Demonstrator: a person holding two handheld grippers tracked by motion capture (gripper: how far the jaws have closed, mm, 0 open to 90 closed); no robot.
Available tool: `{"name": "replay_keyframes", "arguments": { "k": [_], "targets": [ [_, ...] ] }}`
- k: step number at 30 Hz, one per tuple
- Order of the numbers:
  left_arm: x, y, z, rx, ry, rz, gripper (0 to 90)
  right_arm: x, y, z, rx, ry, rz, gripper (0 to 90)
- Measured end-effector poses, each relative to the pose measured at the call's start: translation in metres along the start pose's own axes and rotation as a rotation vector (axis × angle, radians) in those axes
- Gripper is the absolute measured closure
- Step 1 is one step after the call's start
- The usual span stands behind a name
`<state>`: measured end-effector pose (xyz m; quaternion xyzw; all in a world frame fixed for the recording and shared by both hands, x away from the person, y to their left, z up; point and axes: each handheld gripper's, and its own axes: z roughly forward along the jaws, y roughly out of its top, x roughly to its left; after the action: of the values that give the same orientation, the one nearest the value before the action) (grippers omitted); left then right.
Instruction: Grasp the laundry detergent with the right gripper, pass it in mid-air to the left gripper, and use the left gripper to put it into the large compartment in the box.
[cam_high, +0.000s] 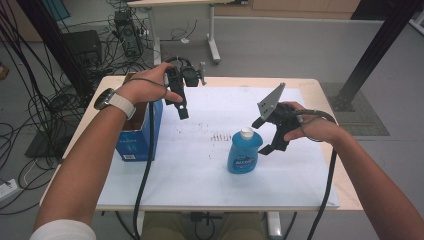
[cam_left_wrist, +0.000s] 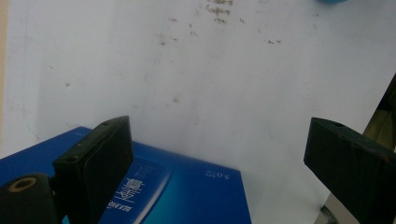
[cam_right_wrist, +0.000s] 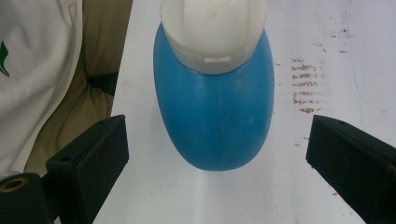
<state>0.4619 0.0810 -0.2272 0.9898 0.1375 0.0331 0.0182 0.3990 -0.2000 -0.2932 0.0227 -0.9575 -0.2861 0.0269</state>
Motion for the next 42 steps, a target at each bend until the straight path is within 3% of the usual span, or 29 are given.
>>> {"name": "replay_keyframes", "arguments": {
  "k": [21, 42],
  "targets": [
    [0.000, -0.003, 0.003, -0.004, 0.000, -0.003, 8.6, 0.000, -0.001, 0.009, 0.009, 0.009, -0.006, 5.7],
    [-0.001, -0.002, 0.005, -0.005, -0.003, -0.003, 8.6, 0.002, -0.013, 0.023, -0.042, 0.005, -0.012, 5.8]
  ]
}}
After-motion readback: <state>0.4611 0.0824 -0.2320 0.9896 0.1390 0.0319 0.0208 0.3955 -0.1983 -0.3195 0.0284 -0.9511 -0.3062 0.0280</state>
